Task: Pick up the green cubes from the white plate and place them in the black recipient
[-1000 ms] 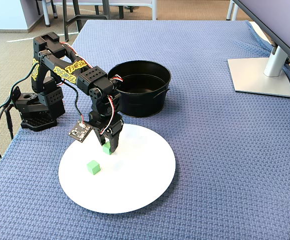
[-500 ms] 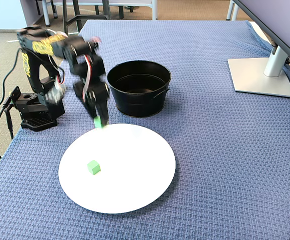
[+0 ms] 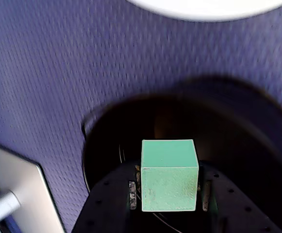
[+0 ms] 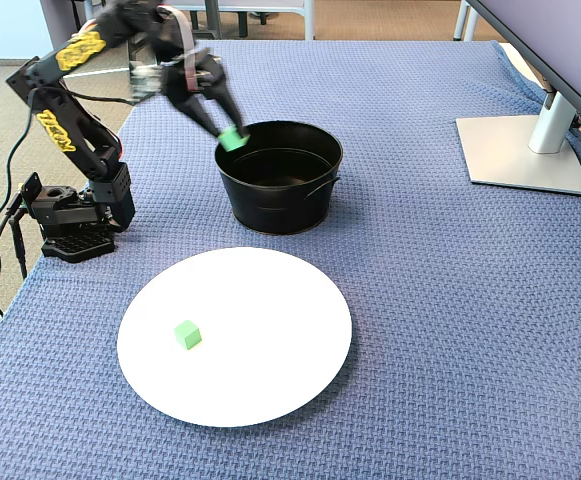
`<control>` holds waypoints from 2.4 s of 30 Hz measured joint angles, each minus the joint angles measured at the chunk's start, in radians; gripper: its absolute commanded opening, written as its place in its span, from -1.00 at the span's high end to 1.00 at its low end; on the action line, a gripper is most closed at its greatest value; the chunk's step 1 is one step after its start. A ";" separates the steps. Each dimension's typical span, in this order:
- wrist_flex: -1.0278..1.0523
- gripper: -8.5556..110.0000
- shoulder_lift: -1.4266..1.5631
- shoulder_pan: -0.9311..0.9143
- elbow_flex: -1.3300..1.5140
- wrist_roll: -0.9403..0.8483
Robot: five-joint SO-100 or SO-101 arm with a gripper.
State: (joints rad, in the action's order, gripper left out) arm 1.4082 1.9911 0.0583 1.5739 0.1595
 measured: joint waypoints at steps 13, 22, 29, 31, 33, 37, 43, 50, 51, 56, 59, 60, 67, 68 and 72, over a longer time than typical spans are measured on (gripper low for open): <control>-0.179 0.27 -0.325 0.123 -0.029 0.040; -0.150 0.25 -0.264 0.146 -0.032 0.009; 0.002 0.50 -0.054 0.097 -0.095 -0.057; 0.040 0.69 0.026 0.028 -0.095 -0.074; 0.077 0.85 0.092 -0.067 -0.095 -0.086; 0.091 0.86 0.147 -0.287 -0.046 -0.095; -0.023 0.86 0.072 -0.580 0.104 -0.121; -0.222 0.86 -0.183 -0.808 0.190 -0.167; -0.242 0.86 -0.221 -0.827 0.190 -0.175; -0.288 0.58 -0.373 -0.887 0.170 -0.212; -0.302 0.39 -0.422 -0.904 0.167 -0.244; -0.302 0.37 -0.437 -0.905 0.163 -0.247; -0.293 0.27 -0.589 -0.940 0.044 -0.272; -0.290 0.27 -0.612 -0.937 0.028 -0.279; -0.288 0.27 -0.687 -0.930 -0.020 -0.307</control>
State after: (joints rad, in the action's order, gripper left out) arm 1.1198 1.3039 -0.8713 1.5539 -0.1473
